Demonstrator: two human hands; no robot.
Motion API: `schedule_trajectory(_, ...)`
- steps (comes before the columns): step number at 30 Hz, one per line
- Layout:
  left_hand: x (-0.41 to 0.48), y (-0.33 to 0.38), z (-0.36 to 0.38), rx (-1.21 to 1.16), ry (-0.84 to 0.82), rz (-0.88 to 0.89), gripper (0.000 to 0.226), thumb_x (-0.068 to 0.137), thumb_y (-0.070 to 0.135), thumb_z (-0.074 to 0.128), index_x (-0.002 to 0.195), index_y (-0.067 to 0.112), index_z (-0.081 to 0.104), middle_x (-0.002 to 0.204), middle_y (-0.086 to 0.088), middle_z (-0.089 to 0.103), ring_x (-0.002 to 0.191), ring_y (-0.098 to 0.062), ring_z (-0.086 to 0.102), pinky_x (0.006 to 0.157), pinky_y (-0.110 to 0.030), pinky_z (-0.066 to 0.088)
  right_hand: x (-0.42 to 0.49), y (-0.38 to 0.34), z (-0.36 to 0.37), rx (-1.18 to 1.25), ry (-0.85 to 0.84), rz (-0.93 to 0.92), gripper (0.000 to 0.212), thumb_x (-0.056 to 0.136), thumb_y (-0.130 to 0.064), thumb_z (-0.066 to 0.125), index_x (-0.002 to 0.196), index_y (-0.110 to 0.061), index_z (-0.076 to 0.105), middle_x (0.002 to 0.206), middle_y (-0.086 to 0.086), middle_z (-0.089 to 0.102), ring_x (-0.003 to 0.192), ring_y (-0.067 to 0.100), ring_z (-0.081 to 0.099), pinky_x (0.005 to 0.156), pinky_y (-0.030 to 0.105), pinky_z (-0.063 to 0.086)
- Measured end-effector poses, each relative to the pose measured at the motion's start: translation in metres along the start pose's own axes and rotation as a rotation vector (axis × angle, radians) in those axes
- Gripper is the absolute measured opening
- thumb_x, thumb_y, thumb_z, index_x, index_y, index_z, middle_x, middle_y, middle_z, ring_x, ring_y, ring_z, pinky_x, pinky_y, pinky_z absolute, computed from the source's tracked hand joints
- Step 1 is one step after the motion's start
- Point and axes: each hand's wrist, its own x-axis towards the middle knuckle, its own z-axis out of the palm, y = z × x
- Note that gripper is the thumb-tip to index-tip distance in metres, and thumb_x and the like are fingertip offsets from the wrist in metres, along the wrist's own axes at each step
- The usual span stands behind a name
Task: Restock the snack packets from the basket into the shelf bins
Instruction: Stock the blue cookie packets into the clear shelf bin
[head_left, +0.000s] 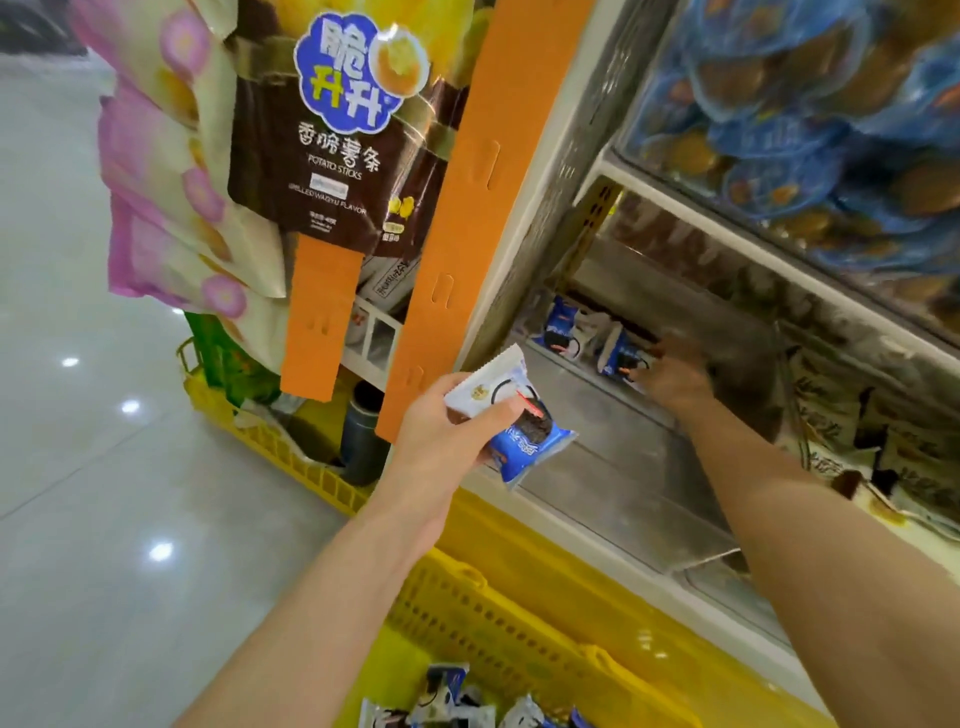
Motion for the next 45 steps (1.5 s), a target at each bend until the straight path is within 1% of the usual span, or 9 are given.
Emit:
schedule_trajectory(9,0.014,-0.006,-0.008,0.118,0.0,0.038,0.022,0.078,0.02,0.07,0.092,0.029,0.056,0.101,0.003,0.066,0.093,-0.012,0.065,0.062,-0.02,0.054,0.023,-0.003,0.018,-0.066,0.001,0.042,0.041,0.089,-0.016,0.062,0.127,-0.005,0.052,0.13,0.019,0.052,0.119,0.034,0.05,0.1,0.04,0.043)
schedule_trajectory(14,0.013,-0.004,-0.011,0.13,-0.018,0.013,0.025,0.078,0.02,0.071,0.097,0.028,0.057,0.103,0.002,0.067,0.096,-0.013,0.065,0.071,-0.027,0.057,0.022,-0.002,0.017,0.014,0.043,0.071,0.045,0.081,-0.019,0.071,0.121,-0.007,0.056,0.123,0.017,0.059,0.111,0.03,0.057,0.091,0.039,0.048)
schedule_trajectory(19,0.007,-0.001,-0.012,0.131,-0.017,-0.015,0.032,0.08,0.016,0.069,0.11,0.017,0.056,0.11,-0.005,0.065,0.101,-0.018,0.064,0.084,-0.039,0.055,-0.008,-0.019,0.001,0.097,0.151,-0.065,0.037,0.091,-0.023,0.058,0.123,-0.005,0.055,0.125,0.017,0.056,0.116,0.031,0.052,0.099,0.043,0.043)
schedule_trajectory(23,0.0,-0.002,-0.009,0.141,-0.004,-0.029,0.017,0.086,0.014,0.063,0.1,0.021,0.055,0.107,-0.004,0.064,0.097,-0.017,0.065,0.08,-0.033,0.056,-0.082,-0.047,-0.017,0.623,0.258,-0.216,0.015,0.094,-0.018,0.053,0.107,-0.017,0.06,0.101,-0.004,0.06,0.085,0.001,0.055,0.076,0.004,0.041)
schedule_trajectory(30,-0.021,0.003,-0.001,0.176,-0.038,0.007,0.033,0.08,0.016,0.07,0.111,0.016,0.057,0.107,-0.003,0.067,0.095,-0.015,0.067,0.082,-0.032,0.055,-0.193,-0.051,-0.033,0.793,-0.229,-0.315,0.02,0.091,-0.021,0.057,0.111,-0.02,0.056,0.094,-0.014,0.061,0.086,0.0,0.059,0.074,0.012,0.048)
schedule_trajectory(33,-0.036,0.002,0.002,0.297,-0.138,0.059,0.031,0.079,0.022,0.07,0.109,0.015,0.063,0.105,-0.003,0.07,0.099,-0.016,0.066,0.087,-0.034,0.054,-0.206,-0.041,-0.043,0.834,-0.409,-0.28,0.018,0.086,-0.018,0.063,0.103,-0.021,0.059,0.093,-0.006,0.066,0.076,0.001,0.065,0.06,0.012,0.051)
schedule_trajectory(37,-0.05,-0.003,0.002,0.329,-0.211,0.031,0.03,0.081,0.026,0.067,0.11,0.022,0.061,0.106,0.003,0.068,0.097,-0.007,0.065,0.08,-0.021,0.054,-0.21,-0.021,-0.052,1.043,-0.423,-0.135,0.011,0.082,-0.012,0.068,0.093,-0.009,0.066,0.09,0.01,0.073,0.072,0.012,0.07,0.059,0.017,0.054)
schedule_trajectory(40,-0.059,-0.004,0.006,0.284,-0.235,0.025,0.022,0.084,0.015,0.065,0.106,0.013,0.062,0.101,-0.005,0.069,0.091,-0.015,0.067,0.081,-0.028,0.056,-0.213,-0.005,-0.057,1.186,-0.419,-0.087,0.014,0.082,-0.01,0.067,0.095,-0.007,0.063,0.09,0.009,0.074,0.077,0.015,0.071,0.064,0.019,0.056)
schedule_trajectory(45,-0.063,0.001,0.013,0.472,-0.21,0.218,0.02,0.086,0.016,0.063,0.098,0.032,0.058,0.098,0.011,0.066,0.09,0.0,0.063,0.075,-0.019,0.052,-0.215,0.012,-0.063,0.746,-0.437,-0.243,0.046,0.072,-0.02,0.077,0.11,-0.025,0.053,0.097,-0.005,0.072,0.09,0.006,0.068,0.082,0.024,0.055)
